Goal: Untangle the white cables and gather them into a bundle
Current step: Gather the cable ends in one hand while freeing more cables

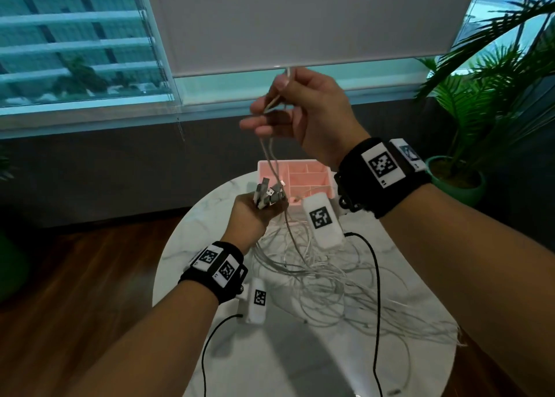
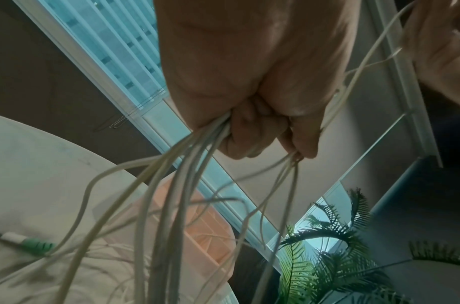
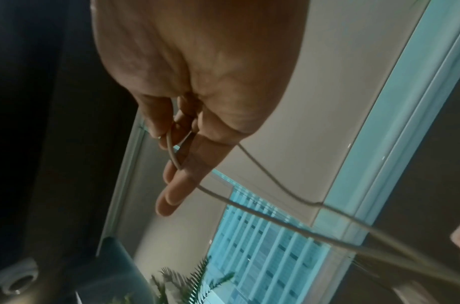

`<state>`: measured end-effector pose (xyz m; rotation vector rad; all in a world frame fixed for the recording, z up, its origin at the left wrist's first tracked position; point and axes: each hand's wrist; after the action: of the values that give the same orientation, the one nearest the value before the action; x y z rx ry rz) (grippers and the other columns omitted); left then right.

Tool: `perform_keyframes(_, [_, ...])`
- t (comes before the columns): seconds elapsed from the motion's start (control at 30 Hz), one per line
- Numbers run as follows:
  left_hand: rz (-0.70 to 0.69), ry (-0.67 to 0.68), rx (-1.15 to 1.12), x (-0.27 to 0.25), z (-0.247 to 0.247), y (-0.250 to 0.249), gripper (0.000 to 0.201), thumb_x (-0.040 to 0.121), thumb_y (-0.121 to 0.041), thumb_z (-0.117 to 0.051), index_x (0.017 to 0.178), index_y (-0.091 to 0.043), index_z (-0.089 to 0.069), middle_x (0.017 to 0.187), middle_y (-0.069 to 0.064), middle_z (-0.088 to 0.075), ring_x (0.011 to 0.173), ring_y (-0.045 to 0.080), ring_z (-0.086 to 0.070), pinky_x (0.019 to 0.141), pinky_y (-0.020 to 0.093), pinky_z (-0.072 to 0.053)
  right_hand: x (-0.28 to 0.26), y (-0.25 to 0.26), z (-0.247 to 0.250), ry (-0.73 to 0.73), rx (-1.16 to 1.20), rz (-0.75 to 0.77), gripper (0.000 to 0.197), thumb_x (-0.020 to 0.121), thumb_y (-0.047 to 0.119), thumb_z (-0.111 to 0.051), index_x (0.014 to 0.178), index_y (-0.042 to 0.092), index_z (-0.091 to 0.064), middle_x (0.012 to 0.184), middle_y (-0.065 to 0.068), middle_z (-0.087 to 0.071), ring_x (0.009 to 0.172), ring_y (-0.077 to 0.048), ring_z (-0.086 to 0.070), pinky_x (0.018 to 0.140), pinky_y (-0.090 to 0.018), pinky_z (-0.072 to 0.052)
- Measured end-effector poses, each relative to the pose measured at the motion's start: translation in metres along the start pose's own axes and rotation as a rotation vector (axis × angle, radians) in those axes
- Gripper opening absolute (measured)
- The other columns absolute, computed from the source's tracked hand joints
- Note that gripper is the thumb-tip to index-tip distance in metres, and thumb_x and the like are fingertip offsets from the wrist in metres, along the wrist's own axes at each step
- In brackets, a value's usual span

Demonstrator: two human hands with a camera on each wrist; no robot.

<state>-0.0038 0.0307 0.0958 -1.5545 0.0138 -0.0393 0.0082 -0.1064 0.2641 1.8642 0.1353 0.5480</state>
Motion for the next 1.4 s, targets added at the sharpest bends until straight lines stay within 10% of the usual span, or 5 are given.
perform_keyframes(0.43, [0.071, -0.005, -0.05, 0.01, 0.014, 0.0, 0.032, 0.093, -0.011, -0.072, 0.071, -0.017, -0.049, 0.052, -0.005, -0.028, 0.04, 0.01, -0.022, 0.039, 0.018, -0.02, -0.031, -0.033, 0.058, -0.284, -0.152, -0.068, 0.009, 0.101, 0.001, -0.048, 0.103, 0.0, -0.057, 0.083, -0.018, -0.064, 0.068, -0.03, -0.066, 0.064, -0.037, -0.056])
perform_keyframes(0.77, [0.075, 0.008, -0.009, 0.002, -0.01, 0.009, 0.016, 0.087, 0.005, -0.072, 0.102, 0.008, -0.069, 0.039, -0.015, -0.048, 0.034, -0.002, -0.043, 0.041, 0.01, -0.033, -0.025, -0.019, 0.029, -0.131, 0.018, -0.095, 0.01, 0.101, 0.002, -0.046, 0.102, 0.001, -0.056, 0.084, -0.019, -0.066, 0.07, -0.031, -0.068, 0.064, -0.034, -0.057])
perform_keyframes(1.0, [0.107, -0.064, 0.071, 0.008, -0.002, 0.021, 0.016, 0.086, -0.005, -0.077, 0.077, -0.008, -0.065, 0.048, -0.008, -0.05, 0.036, 0.006, -0.041, 0.043, 0.018, -0.035, -0.023, -0.018, 0.035, -0.161, 0.033, -0.035, 0.017, 0.1, 0.003, -0.05, 0.115, -0.003, -0.056, 0.1, -0.022, -0.069, 0.076, -0.032, -0.07, 0.068, -0.036, -0.059])
perform_keyframes(1.17, [0.219, -0.077, -0.054, 0.016, 0.013, 0.028, 0.028, 0.09, -0.015, -0.076, 0.075, -0.015, -0.053, 0.056, -0.002, -0.026, 0.043, 0.012, -0.019, 0.042, 0.02, -0.017, -0.041, -0.06, 0.064, -0.241, -0.424, -0.341, 0.022, 0.095, 0.008, -0.062, 0.115, -0.002, -0.063, 0.11, -0.022, -0.07, 0.08, -0.03, -0.074, 0.078, -0.043, -0.063])
perform_keyframes(1.4, [0.234, 0.003, -0.087, 0.018, 0.003, 0.022, 0.021, 0.092, -0.015, -0.074, 0.078, -0.012, -0.058, 0.051, -0.004, -0.029, 0.042, 0.011, -0.021, 0.041, 0.021, -0.016, -0.067, -0.145, 0.054, 0.074, -0.965, -0.635, 0.032, 0.085, 0.039, -0.075, 0.092, 0.008, -0.075, 0.087, -0.008, -0.076, 0.076, -0.02, -0.072, 0.062, -0.029, -0.056])
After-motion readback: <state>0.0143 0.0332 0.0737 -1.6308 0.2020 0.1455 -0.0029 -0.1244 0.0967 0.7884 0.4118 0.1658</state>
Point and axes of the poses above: each hand's wrist, its own x-axis towards the middle knuckle, its own z-axis out of the back of the hand, y = z × x
